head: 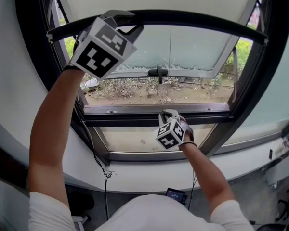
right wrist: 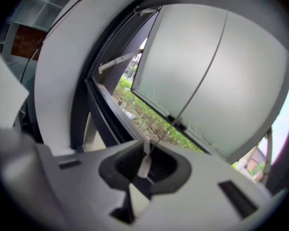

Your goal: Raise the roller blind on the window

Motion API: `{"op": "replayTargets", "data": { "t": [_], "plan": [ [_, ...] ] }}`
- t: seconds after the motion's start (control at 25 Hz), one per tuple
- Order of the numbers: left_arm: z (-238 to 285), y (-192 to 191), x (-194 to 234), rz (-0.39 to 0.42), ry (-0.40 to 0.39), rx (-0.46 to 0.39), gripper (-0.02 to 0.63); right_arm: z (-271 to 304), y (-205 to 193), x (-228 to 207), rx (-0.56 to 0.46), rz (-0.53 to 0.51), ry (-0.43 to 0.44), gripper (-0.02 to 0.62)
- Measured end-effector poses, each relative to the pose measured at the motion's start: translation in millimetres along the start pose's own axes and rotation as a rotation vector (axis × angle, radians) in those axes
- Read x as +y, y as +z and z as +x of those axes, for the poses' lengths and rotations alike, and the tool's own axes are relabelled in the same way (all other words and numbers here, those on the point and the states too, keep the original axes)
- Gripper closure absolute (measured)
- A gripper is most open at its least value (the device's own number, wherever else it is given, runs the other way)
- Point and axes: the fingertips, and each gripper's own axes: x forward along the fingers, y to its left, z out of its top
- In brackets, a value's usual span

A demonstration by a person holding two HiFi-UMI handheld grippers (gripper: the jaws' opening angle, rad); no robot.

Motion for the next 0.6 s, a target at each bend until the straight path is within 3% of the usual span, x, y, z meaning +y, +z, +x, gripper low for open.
{"op": "replayTargets", "data": {
  "t": [0.2, 0.6],
  "plan": [
    [-9, 13, -1, -0.050, 0.023, -0.077, 0.502, -5, -3, 0, 0.008, -0.032, -0.021, 0.543],
    [-16, 18, -48, -0.093, -0.046, -0.132, 0.502, -13, -7, -2, 0.008, -0.029, -0.036, 0.542]
  ]
}}
